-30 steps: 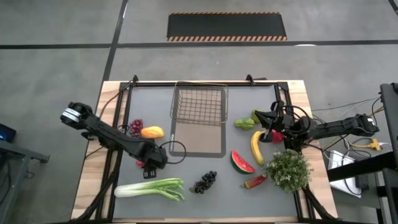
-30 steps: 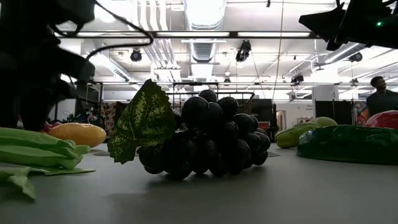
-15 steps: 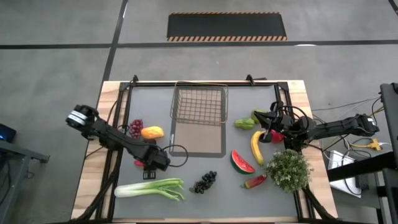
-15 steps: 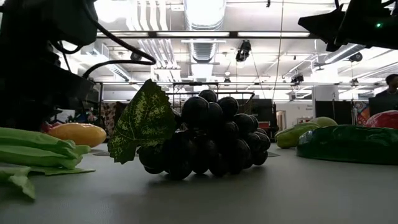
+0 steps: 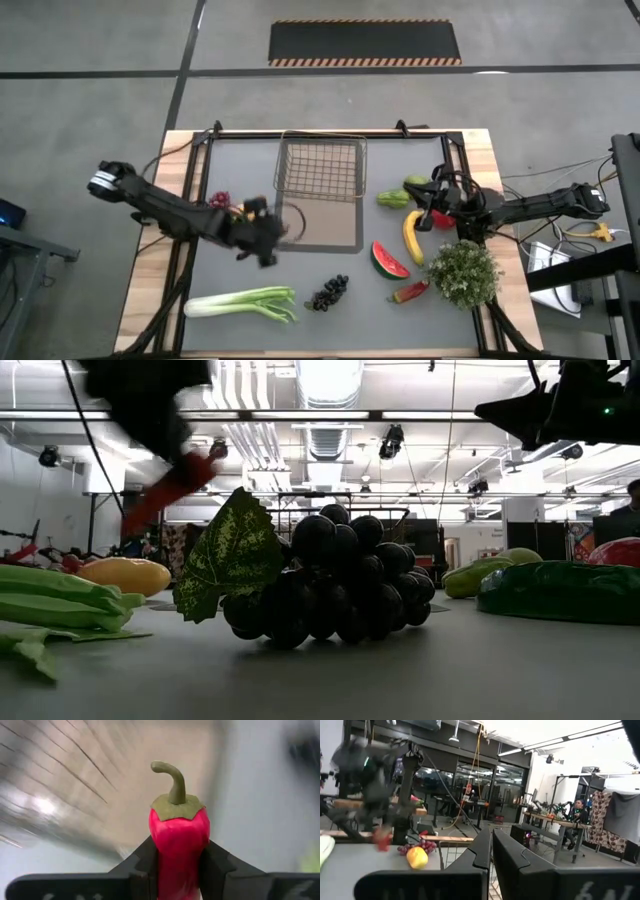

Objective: Build produce basket
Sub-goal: Put the left red chili pepper into the wire basket

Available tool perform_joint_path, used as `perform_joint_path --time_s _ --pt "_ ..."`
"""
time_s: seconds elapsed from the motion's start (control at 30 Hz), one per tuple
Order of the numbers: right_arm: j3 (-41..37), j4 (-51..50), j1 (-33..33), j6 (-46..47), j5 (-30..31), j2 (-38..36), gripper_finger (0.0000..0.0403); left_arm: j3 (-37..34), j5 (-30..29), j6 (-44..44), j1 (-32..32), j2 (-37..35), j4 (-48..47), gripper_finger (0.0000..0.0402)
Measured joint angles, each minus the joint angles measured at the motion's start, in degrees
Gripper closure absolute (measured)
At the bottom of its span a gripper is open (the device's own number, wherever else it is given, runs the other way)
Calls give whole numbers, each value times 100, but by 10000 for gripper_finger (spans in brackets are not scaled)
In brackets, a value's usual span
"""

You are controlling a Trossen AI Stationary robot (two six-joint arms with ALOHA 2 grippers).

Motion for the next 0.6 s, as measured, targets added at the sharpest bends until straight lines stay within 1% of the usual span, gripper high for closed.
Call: perform_joint_path --time_s 0.03,0.1,0.17,0.33,0.4,0.5,0.6 --pt "2 -5 0 -18 0 0 394 5 -488 136 117 -116 334 329" --pt "0 -3 0 -92 -1 0 394 -45 -1217 402 423 -301 1186 321" --pt "1 -3 0 -150 -1 0 394 -156 -1538 625 791 -426 2094 315" --pt "0 -43 0 -160 0 0 394 -437 -1568 1216 1748 -298 4093 311" --pt "0 -80 0 -164 48 0 394 -521 -1557 1437 2076 -91 4768 310" --pt "0 -232 0 -161 90 0 394 -563 -1552 1440 2512 317 5466 309" --pt "0 -392 0 27 92 0 394 -563 -1517 1443 2792 864 6312 308"
